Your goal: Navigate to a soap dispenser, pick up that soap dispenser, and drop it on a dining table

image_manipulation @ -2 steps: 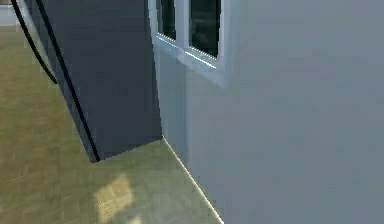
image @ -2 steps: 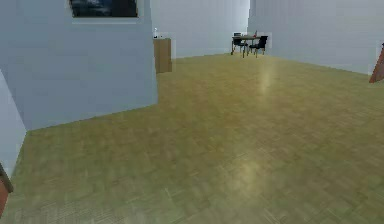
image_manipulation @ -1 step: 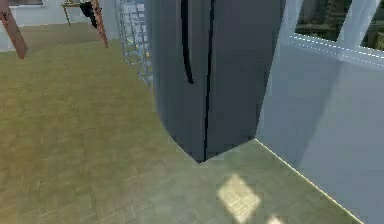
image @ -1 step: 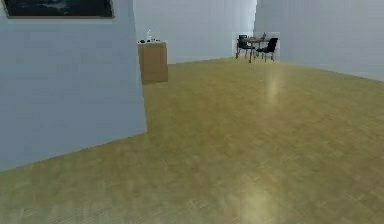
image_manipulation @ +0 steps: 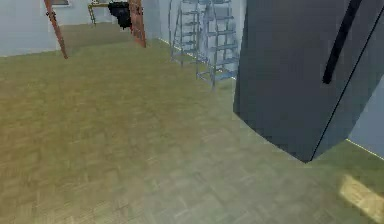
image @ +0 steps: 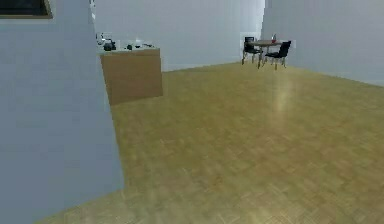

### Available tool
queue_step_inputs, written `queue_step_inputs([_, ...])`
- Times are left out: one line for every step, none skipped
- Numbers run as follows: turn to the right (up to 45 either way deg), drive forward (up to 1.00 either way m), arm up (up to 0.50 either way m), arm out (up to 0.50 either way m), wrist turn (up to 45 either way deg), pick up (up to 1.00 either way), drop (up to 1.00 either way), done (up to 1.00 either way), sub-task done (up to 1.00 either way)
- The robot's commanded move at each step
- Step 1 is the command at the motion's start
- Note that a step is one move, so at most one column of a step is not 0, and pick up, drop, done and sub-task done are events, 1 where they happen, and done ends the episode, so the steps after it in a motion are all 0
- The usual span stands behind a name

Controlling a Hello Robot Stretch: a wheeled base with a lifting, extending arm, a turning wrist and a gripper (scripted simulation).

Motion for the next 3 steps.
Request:
queue_step_inputs([0.0, 1.00, 0.00, 0.00, 0.0, 0.00, 0.00, 0.00, 0.00])
queue_step_inputs([0.0, 1.00, 0.00, 0.00, 0.0, 0.00, 0.00, 0.00, 0.00])
queue_step_inputs([0.0, 1.00, 0.00, 0.00, 0.0, 0.00, 0.00, 0.00, 0.00])
